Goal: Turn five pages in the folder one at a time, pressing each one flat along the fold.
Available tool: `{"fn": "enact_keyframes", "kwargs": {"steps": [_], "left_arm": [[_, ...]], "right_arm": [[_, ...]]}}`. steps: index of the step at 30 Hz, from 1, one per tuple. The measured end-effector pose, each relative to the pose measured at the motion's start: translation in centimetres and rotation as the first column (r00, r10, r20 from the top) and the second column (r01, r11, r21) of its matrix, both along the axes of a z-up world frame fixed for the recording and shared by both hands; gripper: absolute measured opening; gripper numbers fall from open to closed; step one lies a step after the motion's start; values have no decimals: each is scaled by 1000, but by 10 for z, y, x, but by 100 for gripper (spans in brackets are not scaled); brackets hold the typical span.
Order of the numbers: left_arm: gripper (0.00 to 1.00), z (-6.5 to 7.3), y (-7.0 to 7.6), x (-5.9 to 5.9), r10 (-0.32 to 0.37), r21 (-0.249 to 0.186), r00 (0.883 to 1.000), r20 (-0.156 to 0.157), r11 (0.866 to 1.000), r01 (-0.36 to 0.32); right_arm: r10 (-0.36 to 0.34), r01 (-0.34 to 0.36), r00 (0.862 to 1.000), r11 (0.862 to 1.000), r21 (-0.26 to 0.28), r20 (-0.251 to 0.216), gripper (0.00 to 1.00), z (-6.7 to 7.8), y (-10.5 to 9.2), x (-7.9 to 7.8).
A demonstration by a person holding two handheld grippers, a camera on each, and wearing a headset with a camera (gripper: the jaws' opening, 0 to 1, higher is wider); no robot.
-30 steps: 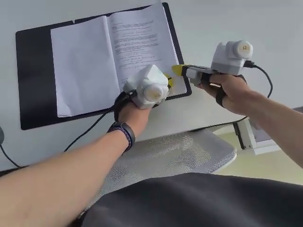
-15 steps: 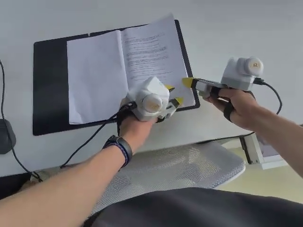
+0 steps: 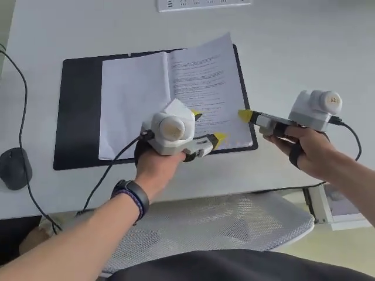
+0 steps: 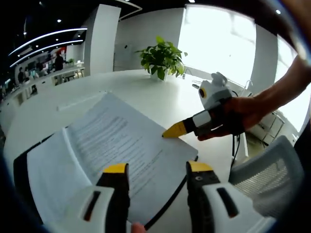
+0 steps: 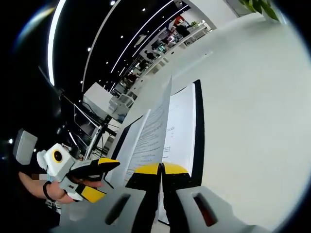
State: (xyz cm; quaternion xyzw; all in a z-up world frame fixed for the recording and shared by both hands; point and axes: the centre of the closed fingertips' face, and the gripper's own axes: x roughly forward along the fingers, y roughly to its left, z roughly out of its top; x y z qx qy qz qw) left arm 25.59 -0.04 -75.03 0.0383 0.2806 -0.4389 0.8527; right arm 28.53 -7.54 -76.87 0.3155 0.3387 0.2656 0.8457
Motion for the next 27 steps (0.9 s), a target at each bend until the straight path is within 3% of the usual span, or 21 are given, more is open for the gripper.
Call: {"fn": "enact_keyframes", "kwargs": {"steps": [4,6,14,16,27], "left_arm": [[48,5,17,0,27,-4,1000,-7,1000,-27],[54,6,27,-1,46,0,999,-28,999,-46],[65,20,56,-3,72,-14,997,2,997,-72],[67,17,64,1,80,-16,997,2,997,-80],[73,34,126,7,169,-15,985,32,986,-168]], "right_arm": [[2,-2,1000,1000,6,7,0,6,2,-1],[4,-4,1000,1000,-1,10,0,8,3,-1],[-23,23,1000,999,31,17,0,19,4,-1],[-18,17,1000,1000,26,23,0,21,6,-2],[-20,16,999,997,79,47,0,40,17,-1]]}}
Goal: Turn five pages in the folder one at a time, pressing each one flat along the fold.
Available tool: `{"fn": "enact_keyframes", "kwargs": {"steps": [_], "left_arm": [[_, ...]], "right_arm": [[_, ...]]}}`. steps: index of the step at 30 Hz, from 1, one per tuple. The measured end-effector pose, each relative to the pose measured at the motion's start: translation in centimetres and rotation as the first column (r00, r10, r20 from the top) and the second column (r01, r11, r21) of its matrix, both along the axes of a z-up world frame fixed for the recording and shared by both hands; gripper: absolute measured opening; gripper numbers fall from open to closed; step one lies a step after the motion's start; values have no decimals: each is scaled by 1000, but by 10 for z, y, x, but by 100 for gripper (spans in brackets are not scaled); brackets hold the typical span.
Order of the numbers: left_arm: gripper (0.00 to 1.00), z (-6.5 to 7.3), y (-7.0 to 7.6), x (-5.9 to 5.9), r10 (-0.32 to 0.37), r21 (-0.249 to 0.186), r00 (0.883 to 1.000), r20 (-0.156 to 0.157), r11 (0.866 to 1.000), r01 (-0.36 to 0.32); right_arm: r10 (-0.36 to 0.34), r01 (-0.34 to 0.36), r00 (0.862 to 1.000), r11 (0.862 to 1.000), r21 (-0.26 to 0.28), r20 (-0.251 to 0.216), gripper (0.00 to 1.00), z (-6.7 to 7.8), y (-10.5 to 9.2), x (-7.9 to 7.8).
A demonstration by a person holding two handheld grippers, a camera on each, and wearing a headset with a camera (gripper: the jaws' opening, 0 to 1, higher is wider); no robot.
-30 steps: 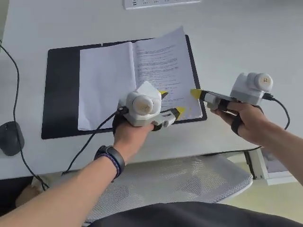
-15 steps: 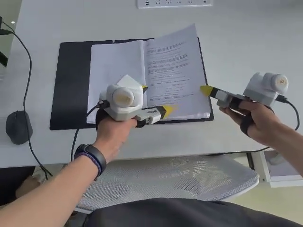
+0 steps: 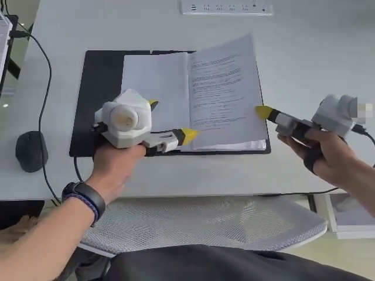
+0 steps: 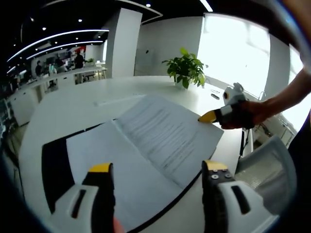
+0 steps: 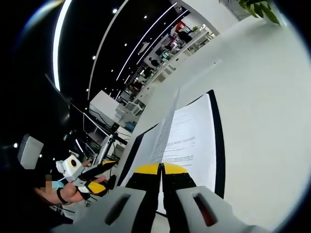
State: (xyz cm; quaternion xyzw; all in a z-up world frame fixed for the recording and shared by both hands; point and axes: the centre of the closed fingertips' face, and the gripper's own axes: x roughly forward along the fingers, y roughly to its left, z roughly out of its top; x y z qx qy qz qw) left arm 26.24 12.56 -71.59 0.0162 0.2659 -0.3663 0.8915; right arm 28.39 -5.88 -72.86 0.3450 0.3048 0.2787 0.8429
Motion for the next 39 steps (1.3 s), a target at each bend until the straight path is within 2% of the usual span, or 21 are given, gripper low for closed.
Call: {"fn": "enact_keyframes", "kwargs": {"steps": [6,10,13,16,20,27,28,32,39], "left_arm": [[74,5,40,0,60,2,998,17,998,-60],[75,6,60,-1,94,-3,995,18,996,-94],[75,6,77,-3,127,-3,992,20,992,-127],[74,7,88,-5,150,-5,989,21,989,-149],[74,8,101,-8,172,-8,985,24,985,-172],[73,12,117,-12,204,-16,979,32,979,-203],[73,12,118,-12,205,-17,978,31,979,-205],[73,13,124,-14,219,-21,975,37,976,-219],[72,13,133,-17,240,-23,970,39,971,-239]], "right_arm": [[31,-33,999,998,48,45,0,23,19,2],[60,-66,995,995,76,76,0,39,37,5],[96,-105,990,991,83,103,0,50,59,8],[122,-135,985,985,109,122,0,60,78,9],[176,-193,974,975,113,142,0,68,108,11],[258,-278,954,952,126,150,0,70,159,11],[263,-282,953,951,127,149,0,70,162,11],[307,-325,941,937,127,140,0,65,190,9],[349,-364,929,923,126,122,0,54,222,8]]}}
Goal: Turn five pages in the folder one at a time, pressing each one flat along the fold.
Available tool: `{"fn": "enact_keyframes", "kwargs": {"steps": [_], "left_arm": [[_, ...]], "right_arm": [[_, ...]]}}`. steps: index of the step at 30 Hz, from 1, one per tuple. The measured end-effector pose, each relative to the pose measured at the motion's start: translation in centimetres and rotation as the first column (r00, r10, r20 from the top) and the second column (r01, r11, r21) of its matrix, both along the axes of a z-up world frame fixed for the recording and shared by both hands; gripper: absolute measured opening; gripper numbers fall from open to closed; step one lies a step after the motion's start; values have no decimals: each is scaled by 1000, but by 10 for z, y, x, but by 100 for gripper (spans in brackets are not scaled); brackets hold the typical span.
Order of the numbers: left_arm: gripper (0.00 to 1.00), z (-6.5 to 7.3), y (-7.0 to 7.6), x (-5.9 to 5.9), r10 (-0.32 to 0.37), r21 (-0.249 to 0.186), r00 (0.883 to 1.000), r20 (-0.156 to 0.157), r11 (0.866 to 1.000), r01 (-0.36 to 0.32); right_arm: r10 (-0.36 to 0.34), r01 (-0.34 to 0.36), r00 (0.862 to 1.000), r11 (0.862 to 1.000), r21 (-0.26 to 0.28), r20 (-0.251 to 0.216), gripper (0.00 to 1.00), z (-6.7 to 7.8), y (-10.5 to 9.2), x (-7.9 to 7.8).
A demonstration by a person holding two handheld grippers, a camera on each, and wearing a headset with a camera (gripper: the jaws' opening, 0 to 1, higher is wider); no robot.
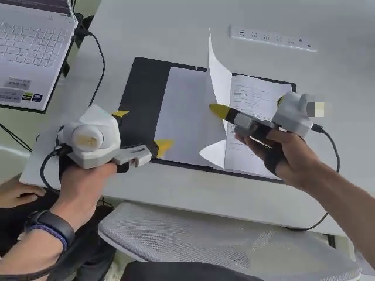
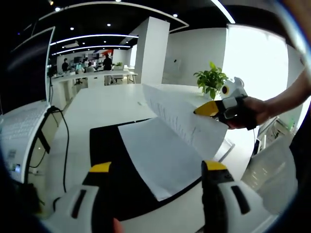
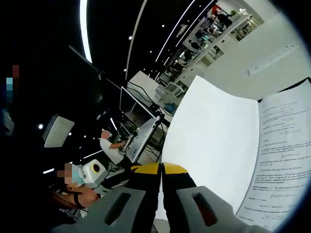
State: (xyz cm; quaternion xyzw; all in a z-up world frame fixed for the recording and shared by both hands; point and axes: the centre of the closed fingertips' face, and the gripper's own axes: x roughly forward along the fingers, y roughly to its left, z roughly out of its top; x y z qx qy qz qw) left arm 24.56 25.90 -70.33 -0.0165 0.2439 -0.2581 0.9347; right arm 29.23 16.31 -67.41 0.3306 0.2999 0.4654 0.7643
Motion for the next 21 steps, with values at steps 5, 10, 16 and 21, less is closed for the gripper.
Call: {"fn": "enact_keyframes", "kwargs": {"steps": [5,10,16,21], "left_arm": [[73,-1,7,-2,13,2,1000,-1,1000,-13],[72,-2,17,0,34,-4,999,-1,999,-34],[72,-4,22,1,44,-8,999,-4,999,-44],[72,-7,25,0,51,-9,999,-9,999,-51]], "right_arm": [[16,-16,1000,1000,-13,-12,0,-10,19,2],[43,-43,999,998,-36,-19,0,-20,35,0],[64,-67,997,997,-44,-46,0,-34,54,-3],[58,-64,995,995,-78,-83,0,-53,68,-1]]}}
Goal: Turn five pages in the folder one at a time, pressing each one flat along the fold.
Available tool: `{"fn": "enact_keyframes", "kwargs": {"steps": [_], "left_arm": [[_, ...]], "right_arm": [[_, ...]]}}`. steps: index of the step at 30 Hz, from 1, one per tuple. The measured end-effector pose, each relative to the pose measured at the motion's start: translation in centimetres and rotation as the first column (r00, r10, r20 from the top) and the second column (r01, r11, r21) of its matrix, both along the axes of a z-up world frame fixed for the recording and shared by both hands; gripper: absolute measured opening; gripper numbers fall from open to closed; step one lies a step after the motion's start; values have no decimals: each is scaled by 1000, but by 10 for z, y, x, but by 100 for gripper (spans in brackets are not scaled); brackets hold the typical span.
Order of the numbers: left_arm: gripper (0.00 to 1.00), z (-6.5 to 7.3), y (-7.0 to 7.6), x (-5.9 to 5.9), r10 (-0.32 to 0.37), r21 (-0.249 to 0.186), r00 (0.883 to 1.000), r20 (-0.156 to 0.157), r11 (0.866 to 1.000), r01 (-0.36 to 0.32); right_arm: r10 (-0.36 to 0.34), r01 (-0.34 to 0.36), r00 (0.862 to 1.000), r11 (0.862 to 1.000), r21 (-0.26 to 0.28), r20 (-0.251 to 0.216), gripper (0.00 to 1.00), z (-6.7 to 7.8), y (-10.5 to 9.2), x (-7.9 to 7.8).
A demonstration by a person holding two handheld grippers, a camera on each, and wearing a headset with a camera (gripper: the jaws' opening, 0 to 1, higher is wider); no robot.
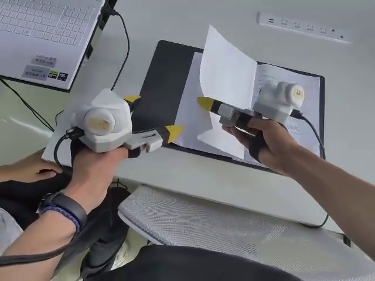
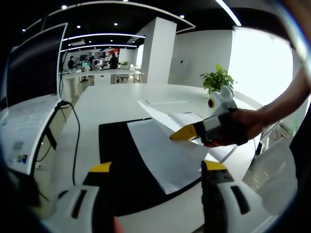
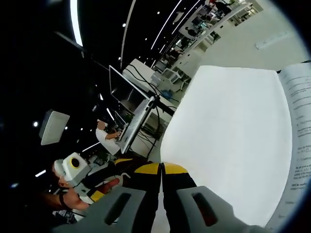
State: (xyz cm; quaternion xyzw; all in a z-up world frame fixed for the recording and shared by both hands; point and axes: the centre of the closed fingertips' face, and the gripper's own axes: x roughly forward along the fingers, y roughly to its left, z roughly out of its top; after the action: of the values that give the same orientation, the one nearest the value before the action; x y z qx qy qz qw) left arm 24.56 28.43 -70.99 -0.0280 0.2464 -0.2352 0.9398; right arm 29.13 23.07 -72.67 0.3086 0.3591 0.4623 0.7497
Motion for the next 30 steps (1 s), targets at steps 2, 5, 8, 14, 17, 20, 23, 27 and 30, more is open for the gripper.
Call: {"fn": "enact_keyframes", "kwargs": {"steps": [2,5,8,14,17,20,23,27,30], "left_arm": [[71,-1,1,-1,2,2,1000,-3,1000,-2],[71,-3,2,-3,5,5,1000,-9,1000,-5],[71,-2,2,-5,14,-2,1000,-12,1000,-14],[71,-1,2,-8,17,7,1000,-19,1000,-17],[71,-3,1,-9,19,8,1000,-24,1000,-19],[71,-5,-1,-10,16,13,999,-30,1000,-15],[71,-6,-4,-9,16,11,999,-33,1000,-16],[71,-7,-7,-7,12,9,999,-34,1000,-12],[70,-8,-11,-4,4,8,999,-37,1000,-4]], "right_arm": [[6,-6,1000,1000,-22,-10,0,-9,5,0],[6,-7,1000,998,-56,-27,0,-22,12,0],[5,-9,999,996,-90,-42,0,-36,15,-1],[-1,-8,997,991,-133,-71,0,-53,18,-2],[0,-13,996,988,-157,-84,0,-63,16,-3],[0,-17,996,983,-182,-91,0,-71,14,-3],[-10,-9,996,980,-198,-94,0,-75,12,-4],[-9,-8,996,979,-203,-86,0,-74,12,-4],[-6,-12,996,981,-191,-93,3,-71,13,-5]]}}
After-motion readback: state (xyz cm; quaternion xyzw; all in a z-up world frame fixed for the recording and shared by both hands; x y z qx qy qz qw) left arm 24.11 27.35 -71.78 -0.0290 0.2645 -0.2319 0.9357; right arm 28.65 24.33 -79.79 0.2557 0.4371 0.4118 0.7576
